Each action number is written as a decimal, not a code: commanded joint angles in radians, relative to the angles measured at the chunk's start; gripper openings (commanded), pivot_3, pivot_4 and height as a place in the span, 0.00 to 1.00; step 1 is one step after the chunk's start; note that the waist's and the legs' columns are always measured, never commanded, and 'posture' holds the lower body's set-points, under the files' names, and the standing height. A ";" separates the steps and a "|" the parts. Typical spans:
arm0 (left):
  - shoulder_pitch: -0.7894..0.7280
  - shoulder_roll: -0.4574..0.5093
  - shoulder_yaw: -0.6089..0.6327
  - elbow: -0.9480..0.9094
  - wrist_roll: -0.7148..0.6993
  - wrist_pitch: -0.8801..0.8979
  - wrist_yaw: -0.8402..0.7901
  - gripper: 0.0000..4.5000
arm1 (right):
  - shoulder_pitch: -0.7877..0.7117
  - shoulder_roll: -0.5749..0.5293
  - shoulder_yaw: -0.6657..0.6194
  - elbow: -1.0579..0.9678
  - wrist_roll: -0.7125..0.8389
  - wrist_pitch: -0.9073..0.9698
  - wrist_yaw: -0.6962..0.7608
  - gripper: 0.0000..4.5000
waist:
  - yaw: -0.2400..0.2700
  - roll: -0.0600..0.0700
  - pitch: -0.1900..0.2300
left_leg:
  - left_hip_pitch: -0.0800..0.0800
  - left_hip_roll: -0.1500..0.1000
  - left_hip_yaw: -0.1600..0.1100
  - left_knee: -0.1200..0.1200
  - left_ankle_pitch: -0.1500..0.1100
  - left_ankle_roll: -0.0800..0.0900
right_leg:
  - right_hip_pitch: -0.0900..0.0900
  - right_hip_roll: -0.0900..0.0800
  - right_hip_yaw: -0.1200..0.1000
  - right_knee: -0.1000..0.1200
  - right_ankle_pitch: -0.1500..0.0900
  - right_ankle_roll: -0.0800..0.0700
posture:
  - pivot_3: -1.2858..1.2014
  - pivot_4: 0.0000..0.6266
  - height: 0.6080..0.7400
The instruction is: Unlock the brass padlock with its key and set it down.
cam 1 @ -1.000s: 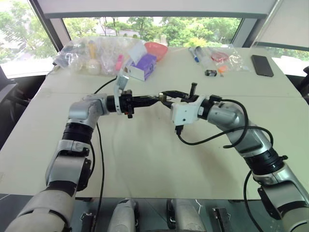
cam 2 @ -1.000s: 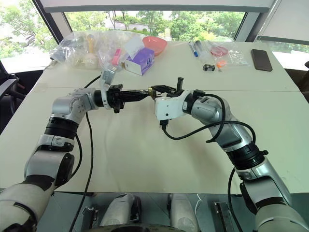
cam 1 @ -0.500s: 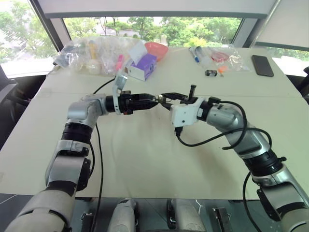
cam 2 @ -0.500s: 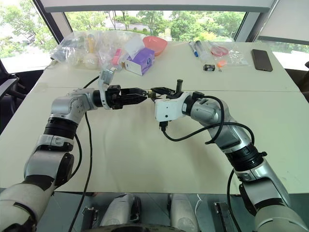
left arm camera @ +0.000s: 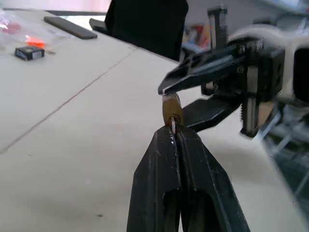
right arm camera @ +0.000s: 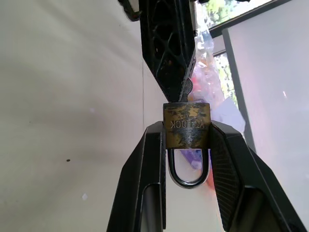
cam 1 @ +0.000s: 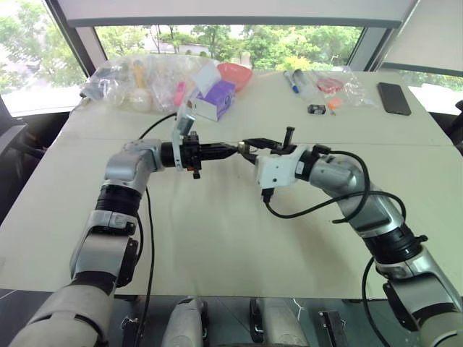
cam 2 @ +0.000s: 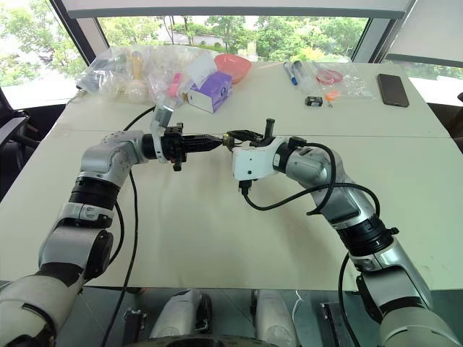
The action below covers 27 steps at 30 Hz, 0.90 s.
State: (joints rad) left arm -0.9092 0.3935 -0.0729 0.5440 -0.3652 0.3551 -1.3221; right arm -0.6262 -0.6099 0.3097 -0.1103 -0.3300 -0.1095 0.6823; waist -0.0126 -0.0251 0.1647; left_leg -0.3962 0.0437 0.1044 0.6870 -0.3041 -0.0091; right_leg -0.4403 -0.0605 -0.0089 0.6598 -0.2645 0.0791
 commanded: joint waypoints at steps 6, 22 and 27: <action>-0.031 -0.006 -0.026 0.023 0.128 -0.302 0.039 0.01 | 0.009 0.005 -0.032 -0.069 0.036 0.007 0.047 0.15 | -0.001 0.000 0.000 | 0.000 0.000 0.000 0.000 0.000 0.000 | 0.000 0.000 0.000 0.000 0.000 0.000 | 0.52 0.24 0.96; -0.040 0.049 -0.009 -0.067 -0.007 0.018 -0.080 0.19 | 0.028 0.006 -0.044 -0.063 0.021 0.022 0.064 0.15 | -0.004 0.000 0.000 | 0.000 0.000 0.000 0.000 0.000 0.000 | 0.000 0.001 0.000 0.000 0.000 0.000 | 0.52 0.24 0.96; -0.044 0.064 0.015 -0.082 -0.051 0.158 -0.062 0.49 | 0.028 0.007 -0.049 -0.064 0.013 0.024 0.055 0.15 | -0.003 0.000 0.000 | 0.000 0.000 -0.001 0.000 0.000 0.000 | 0.000 0.001 0.000 0.000 0.000 0.000 | 0.52 0.24 0.96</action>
State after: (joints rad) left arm -0.9187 0.4536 -0.0940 0.4947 -0.3807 0.4653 -1.3922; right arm -0.5898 -0.6066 0.2794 -0.1365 -0.3201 -0.0748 0.7516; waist -0.0153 -0.0251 0.1647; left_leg -0.3961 0.0442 0.1039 0.6869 -0.3041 -0.0090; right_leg -0.4404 -0.0598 -0.0089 0.6600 -0.2645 0.0792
